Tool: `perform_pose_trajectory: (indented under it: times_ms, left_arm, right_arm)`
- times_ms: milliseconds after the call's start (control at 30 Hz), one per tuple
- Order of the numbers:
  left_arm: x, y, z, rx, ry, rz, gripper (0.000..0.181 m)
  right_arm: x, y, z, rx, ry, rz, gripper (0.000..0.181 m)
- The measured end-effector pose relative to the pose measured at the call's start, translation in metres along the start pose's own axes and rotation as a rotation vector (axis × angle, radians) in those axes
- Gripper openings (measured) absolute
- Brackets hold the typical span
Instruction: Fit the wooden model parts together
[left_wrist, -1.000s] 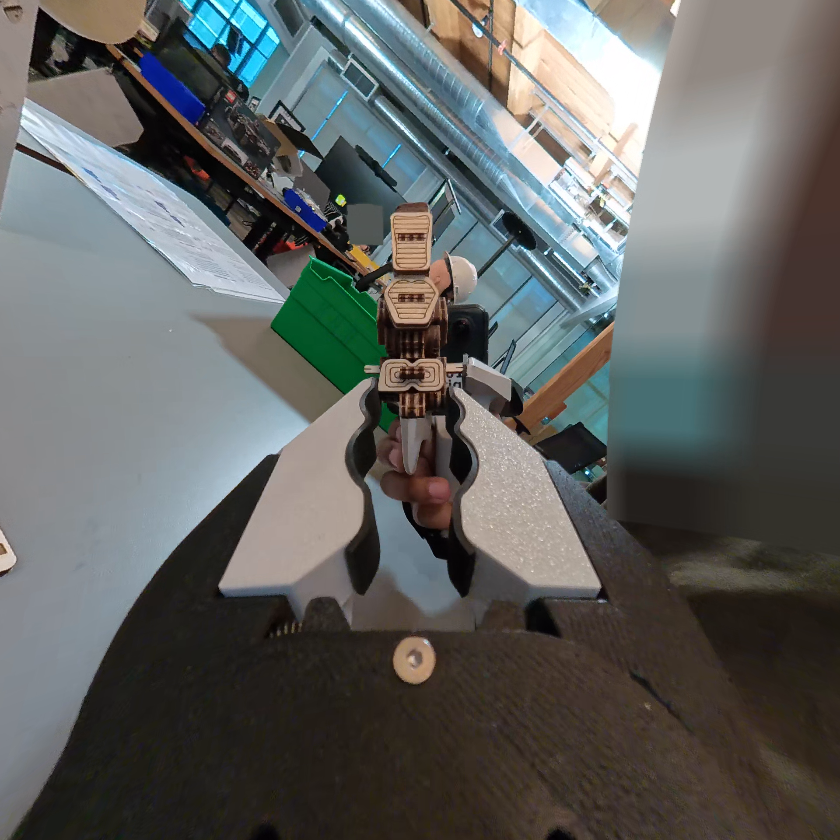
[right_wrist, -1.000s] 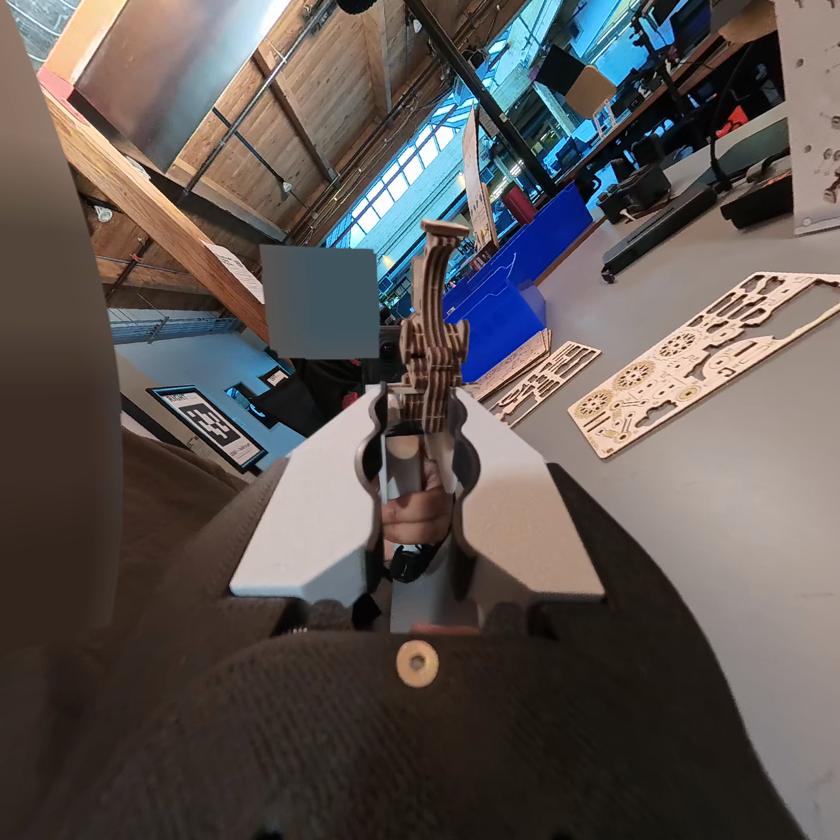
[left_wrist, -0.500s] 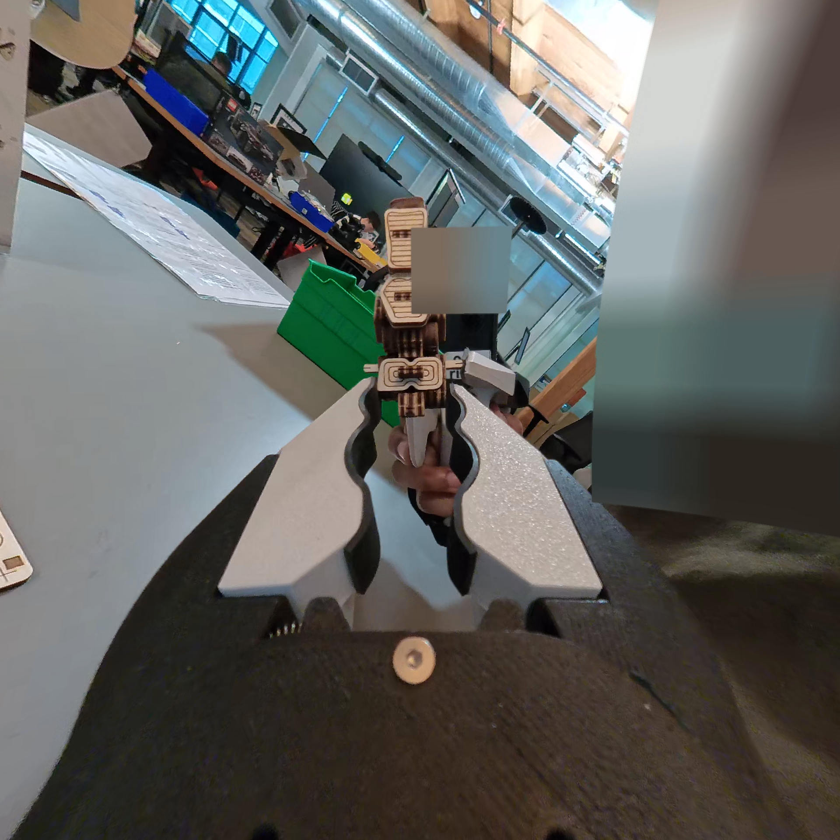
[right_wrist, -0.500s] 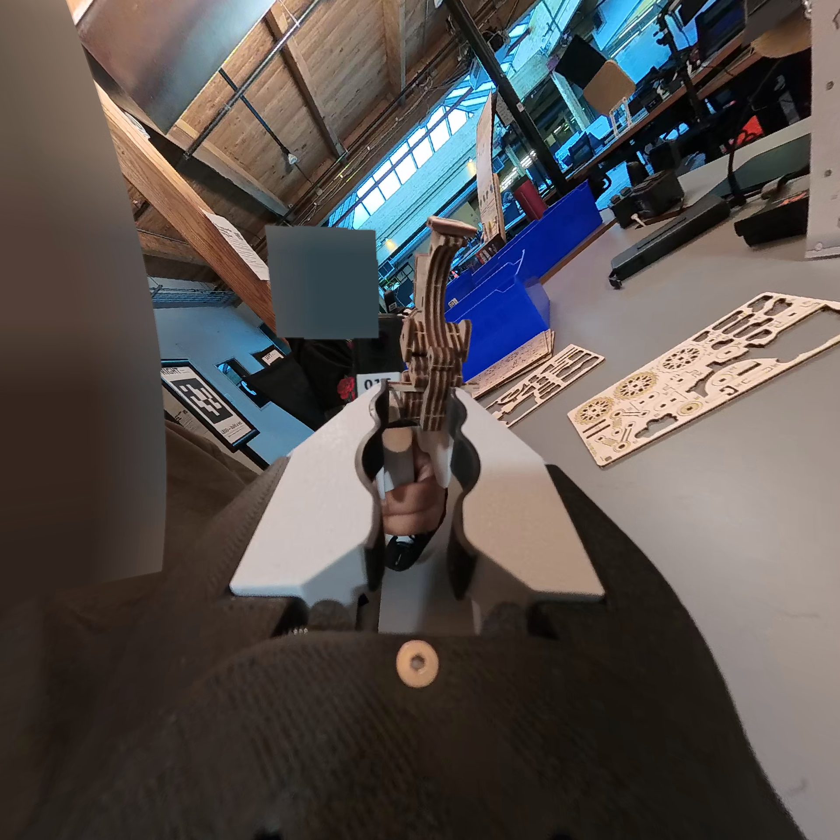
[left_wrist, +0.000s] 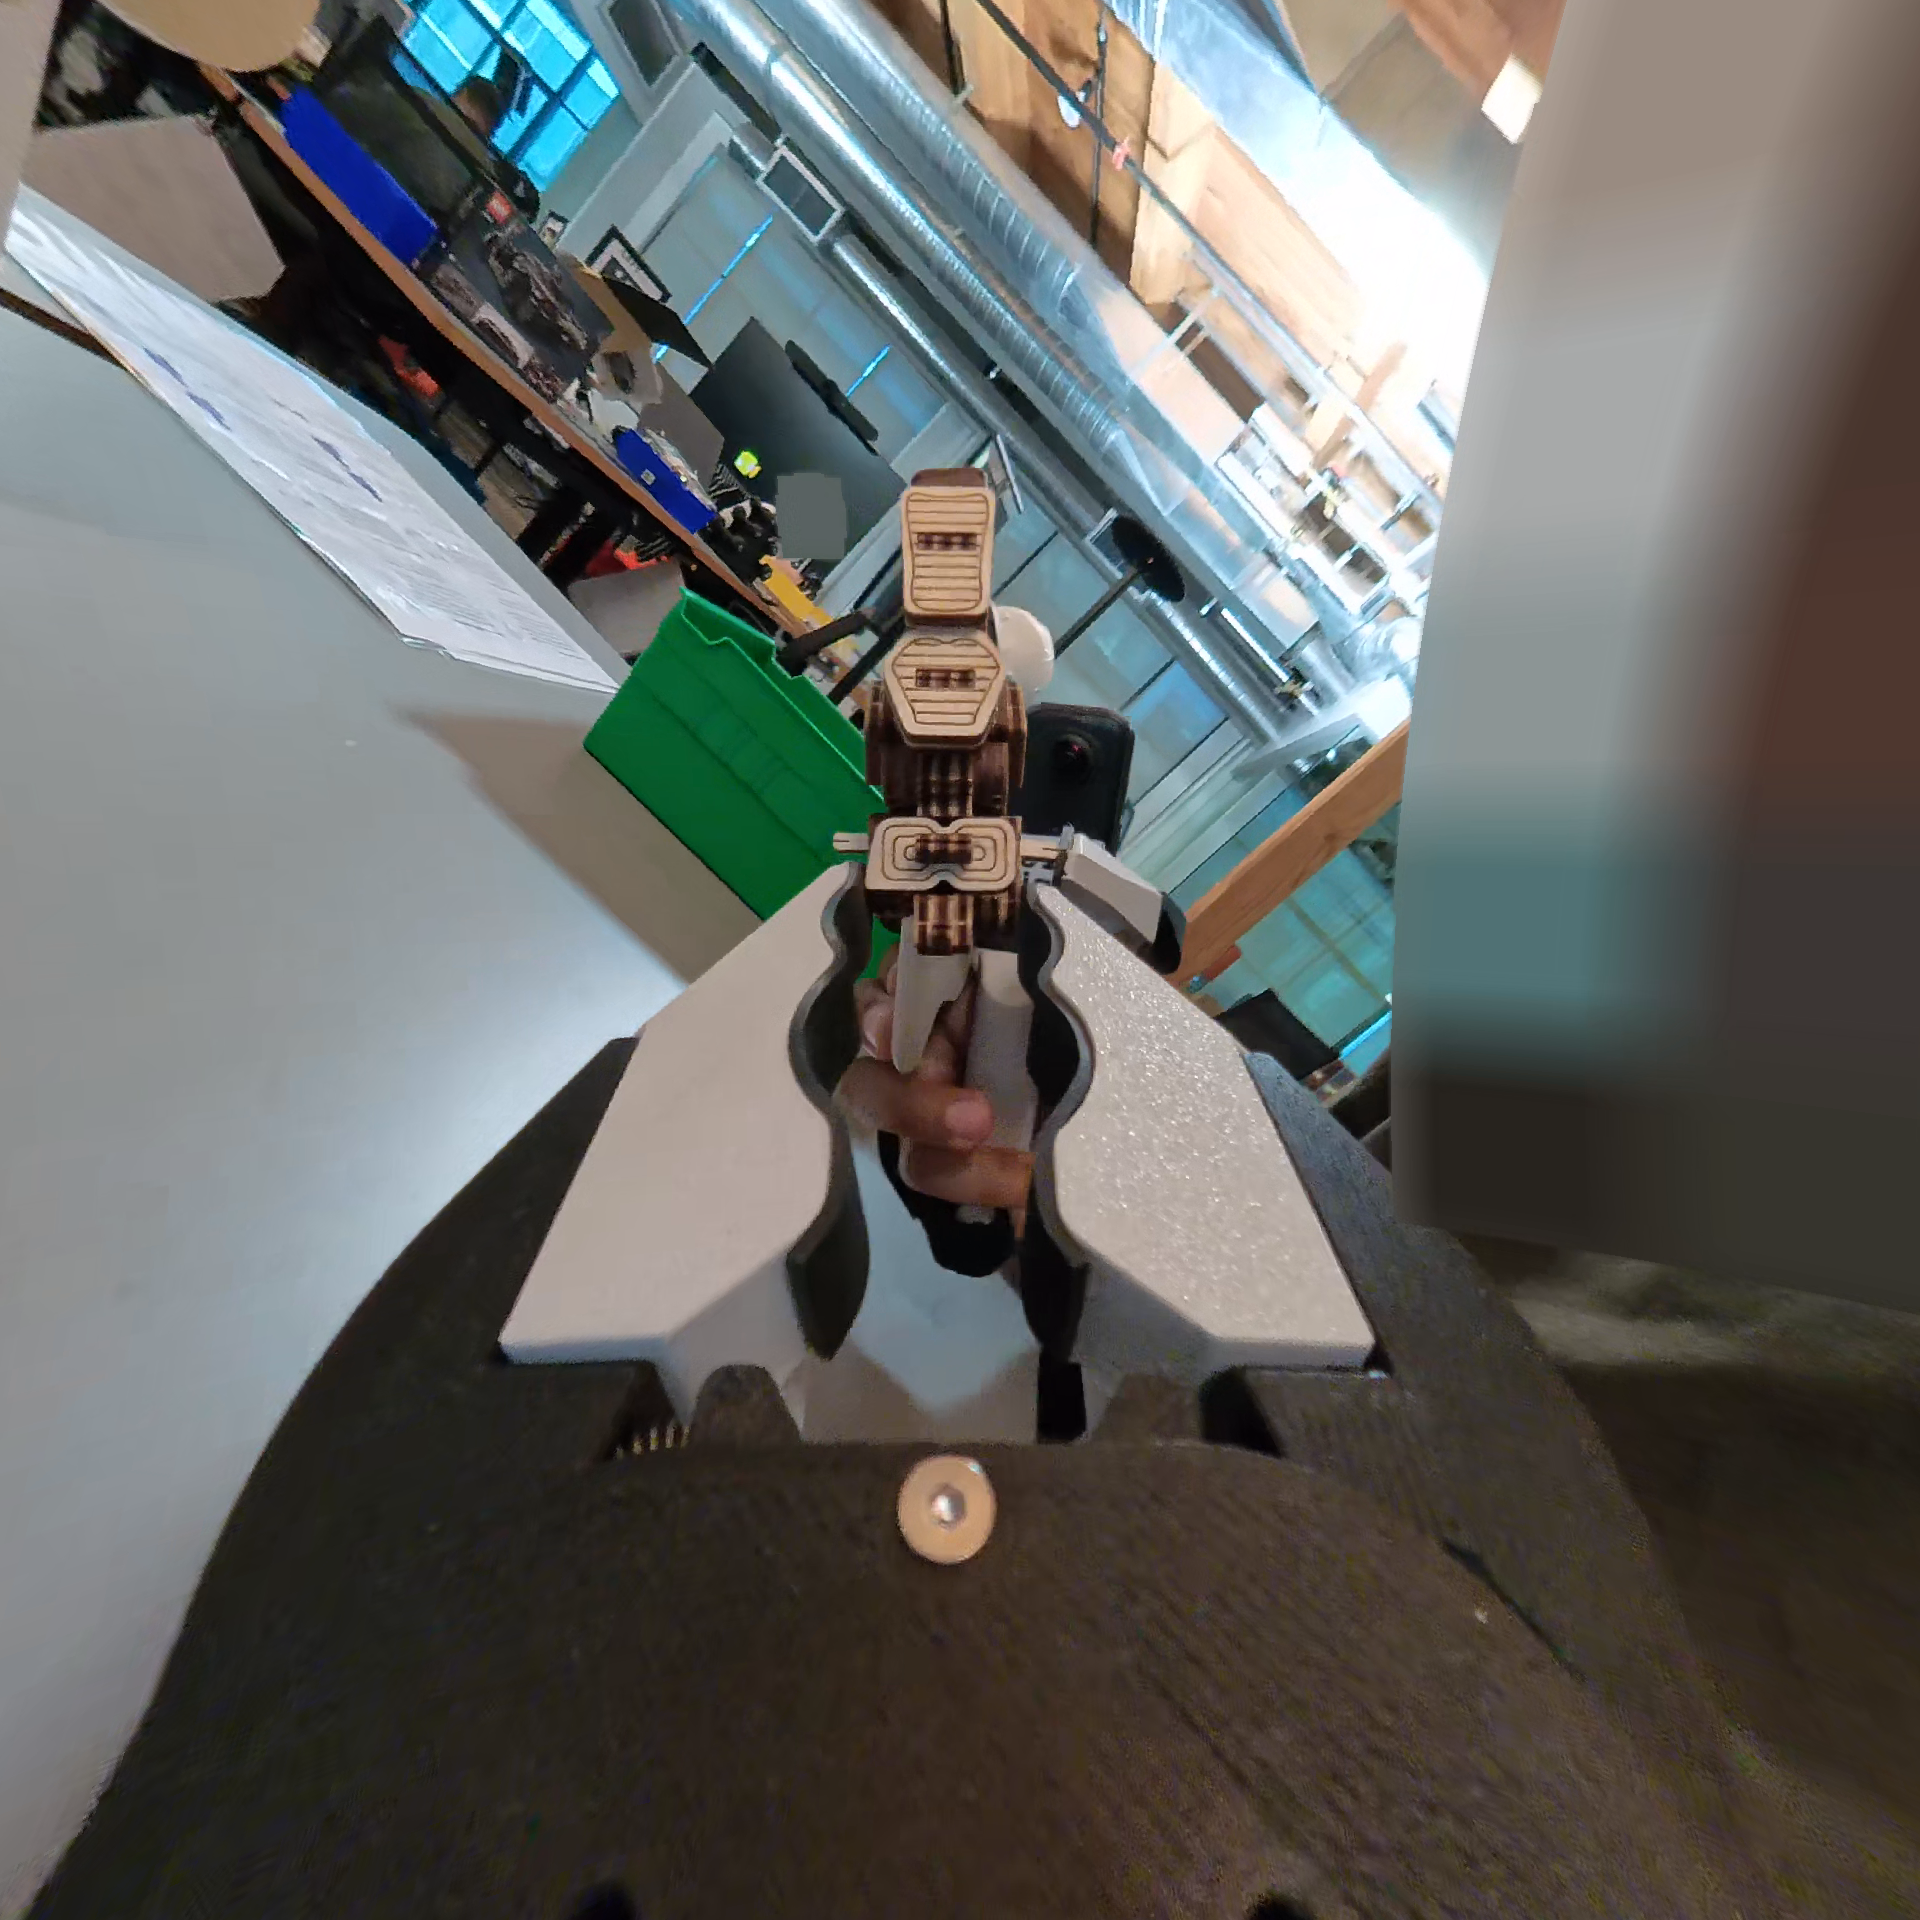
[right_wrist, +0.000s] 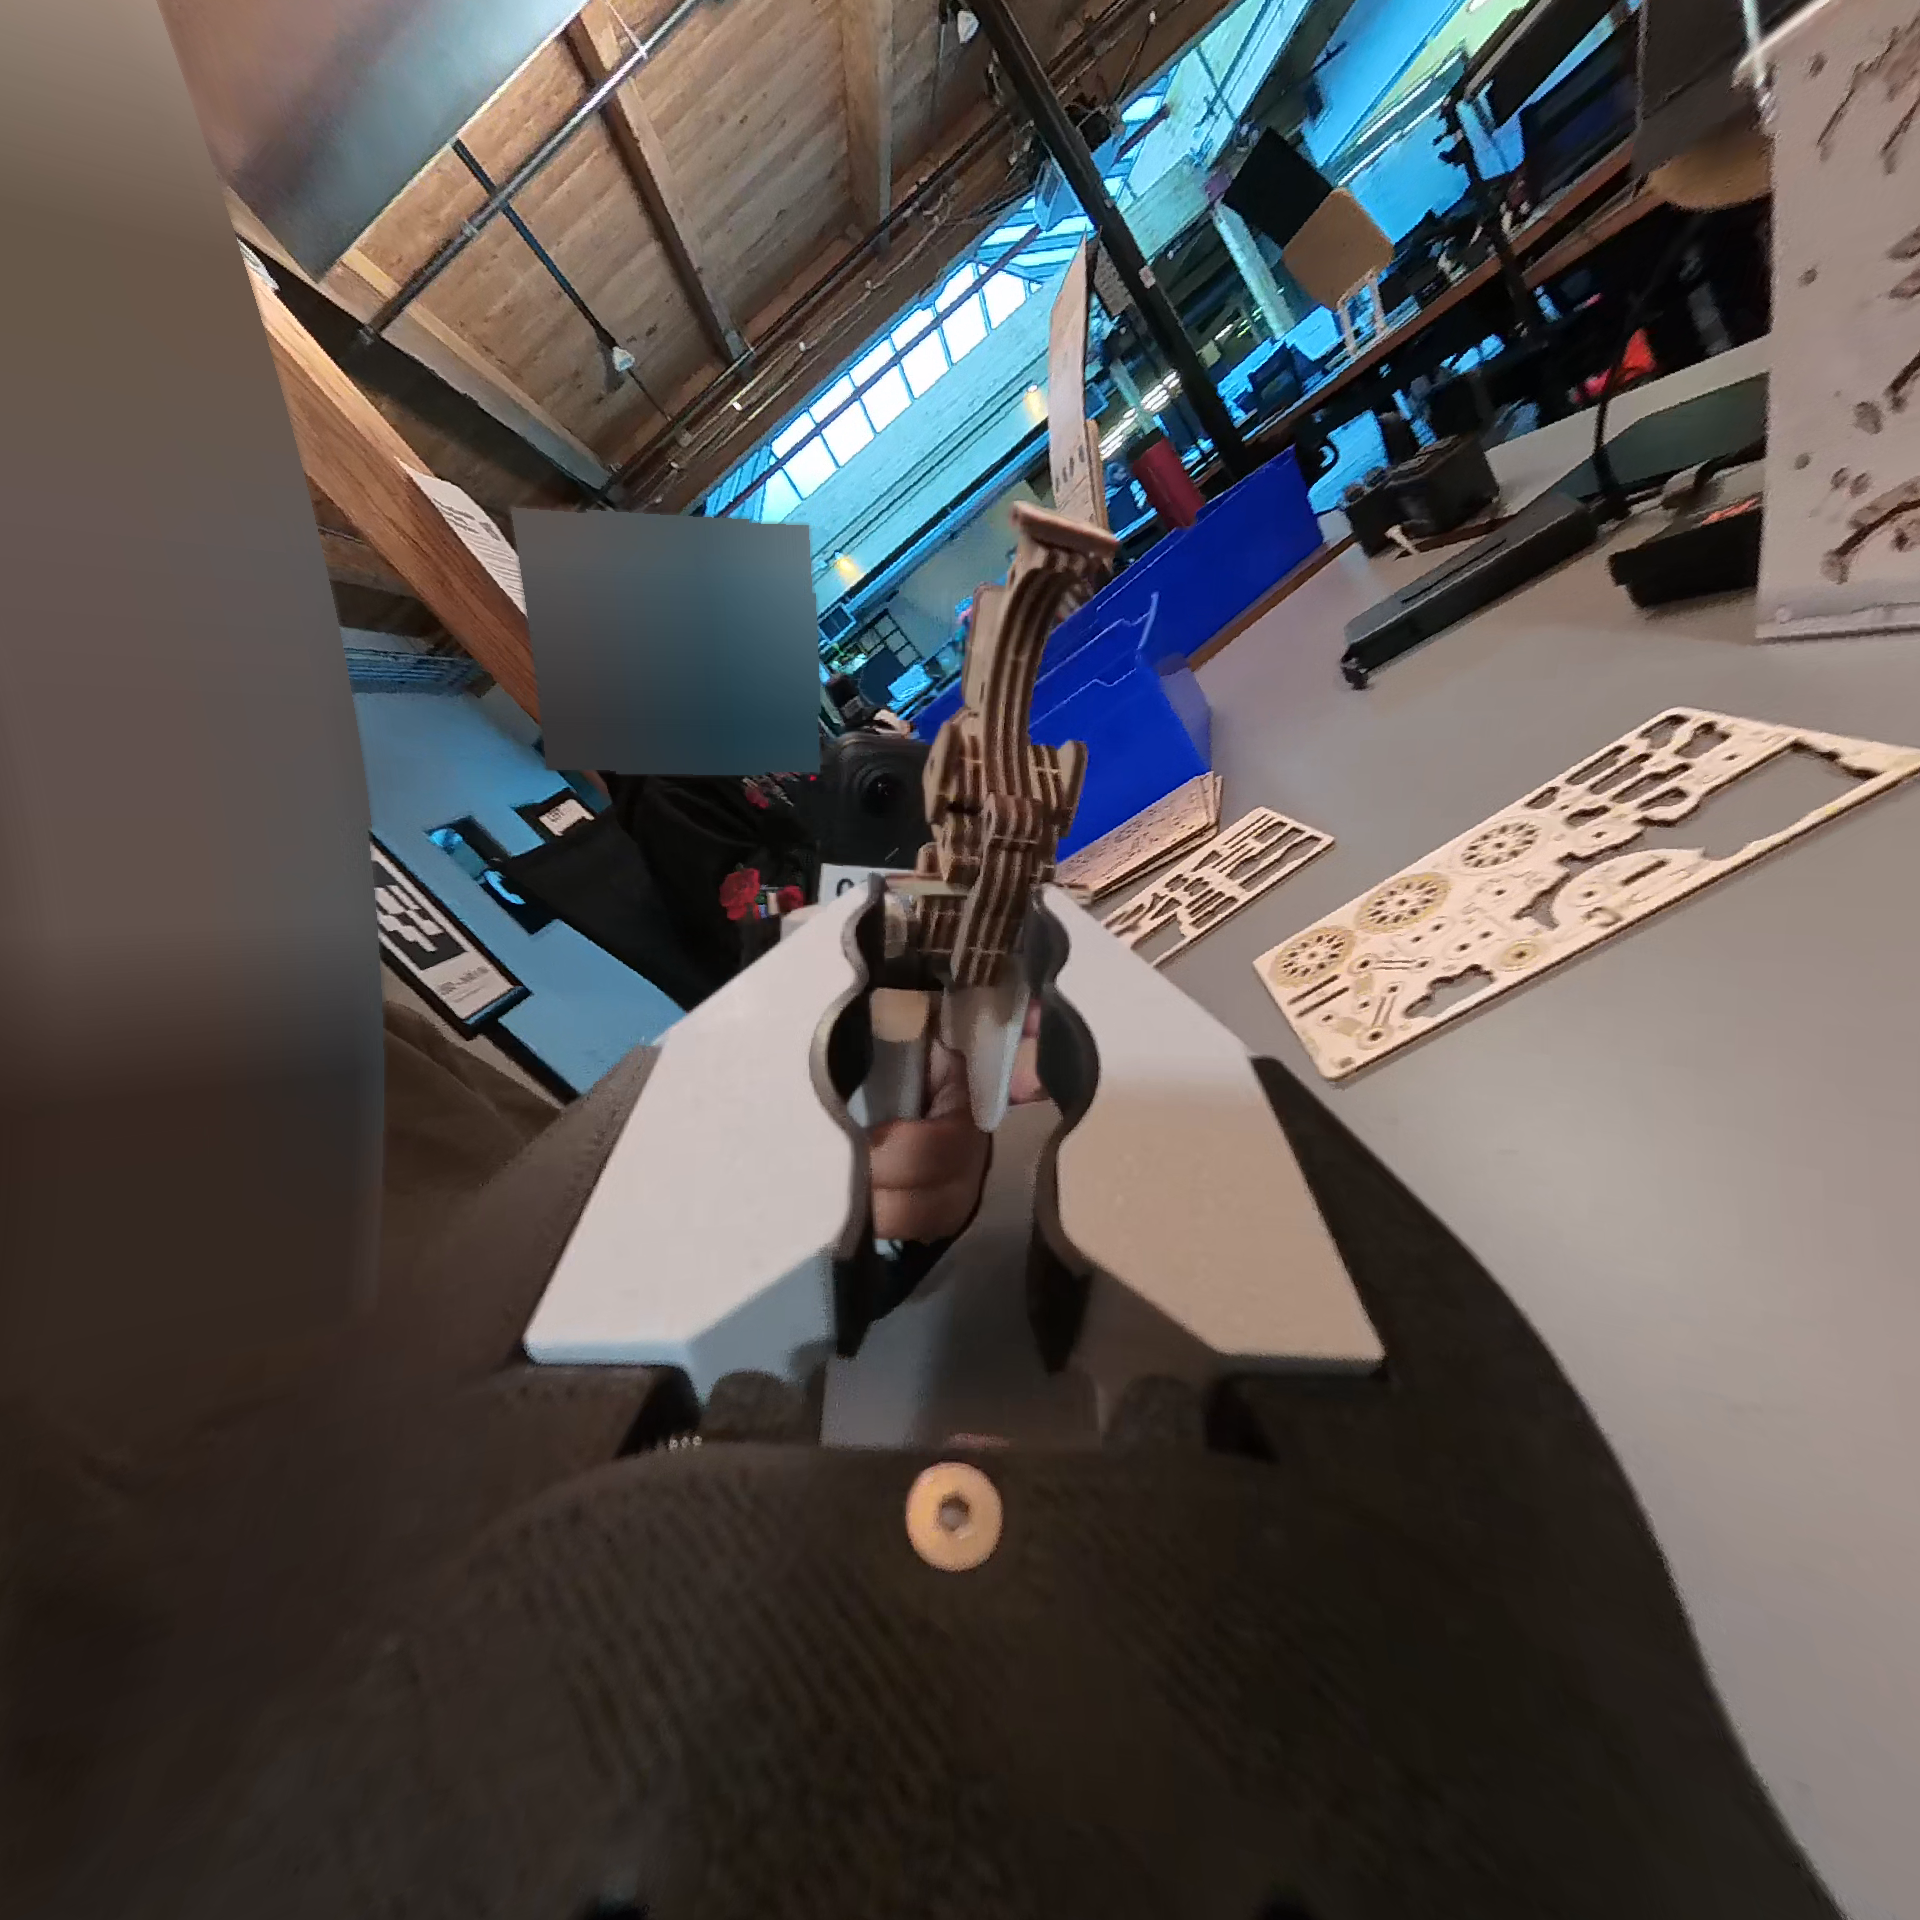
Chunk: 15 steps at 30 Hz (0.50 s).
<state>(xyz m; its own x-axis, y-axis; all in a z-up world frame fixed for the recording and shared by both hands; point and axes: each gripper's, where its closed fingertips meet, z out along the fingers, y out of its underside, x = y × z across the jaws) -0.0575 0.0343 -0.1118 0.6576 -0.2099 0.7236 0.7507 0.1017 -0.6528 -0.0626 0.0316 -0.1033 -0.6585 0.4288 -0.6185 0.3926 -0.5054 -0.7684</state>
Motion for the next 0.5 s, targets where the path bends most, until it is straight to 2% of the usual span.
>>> perform_pose_trajectory:
  times_ms: [233,500]
  left_arm:
    - [-0.005,-0.008,-0.006,0.025,-0.008,-0.008,0.025]
    - [0.004,0.003,-0.001,-0.044,0.030,0.039,0.025]
  right_arm:
    - [0.003,-0.006,-0.005,0.008,0.069,-0.139,0.037]
    - [-0.001,-0.005,-0.004,-0.001,0.060,-0.211,0.047]
